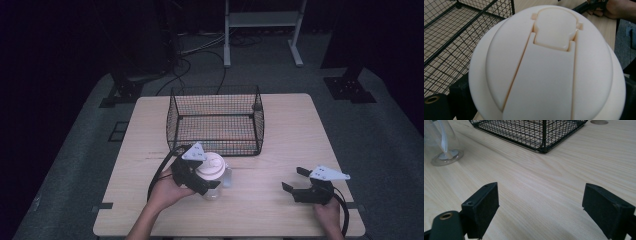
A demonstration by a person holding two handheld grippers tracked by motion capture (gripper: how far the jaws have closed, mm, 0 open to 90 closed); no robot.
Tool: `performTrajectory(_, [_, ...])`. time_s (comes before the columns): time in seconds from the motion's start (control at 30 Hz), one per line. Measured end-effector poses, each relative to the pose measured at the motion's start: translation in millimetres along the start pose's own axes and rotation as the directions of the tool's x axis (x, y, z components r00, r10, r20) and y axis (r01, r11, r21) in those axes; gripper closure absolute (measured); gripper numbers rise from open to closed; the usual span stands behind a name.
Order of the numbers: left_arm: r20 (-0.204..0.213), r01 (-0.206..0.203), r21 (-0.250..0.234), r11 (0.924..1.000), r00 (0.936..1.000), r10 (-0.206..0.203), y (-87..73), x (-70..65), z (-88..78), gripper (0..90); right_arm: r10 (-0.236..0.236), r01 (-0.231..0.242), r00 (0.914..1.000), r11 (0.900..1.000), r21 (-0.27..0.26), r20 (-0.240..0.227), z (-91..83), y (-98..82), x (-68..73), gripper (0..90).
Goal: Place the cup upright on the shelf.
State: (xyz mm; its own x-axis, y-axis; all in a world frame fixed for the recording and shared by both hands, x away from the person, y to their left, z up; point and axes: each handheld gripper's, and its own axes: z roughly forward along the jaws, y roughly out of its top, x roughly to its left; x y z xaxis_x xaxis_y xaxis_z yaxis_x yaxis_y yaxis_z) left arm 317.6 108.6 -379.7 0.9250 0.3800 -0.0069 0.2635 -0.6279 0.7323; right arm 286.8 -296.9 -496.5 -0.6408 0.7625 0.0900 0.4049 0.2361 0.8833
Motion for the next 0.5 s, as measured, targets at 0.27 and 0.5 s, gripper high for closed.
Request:
performTrajectory(0.27, [0.001,-0.019,0.009,0.9998,0.9998,0.019,19.0,-0.5,-6.7,5.2,0.0,0.0,1.0,1.0,-0.002,-0.002,0.1,-0.1,-0.2,12.9])
performTrajectory(0.5, [0.0,-0.049,0.015,0.9987,0.9988,0.049,39.4,2.4,-13.4,5.2,-0.003,0.003,1.0,1.0,-0.006,-0.002,-0.1,-0.1,-0.7,12.9])
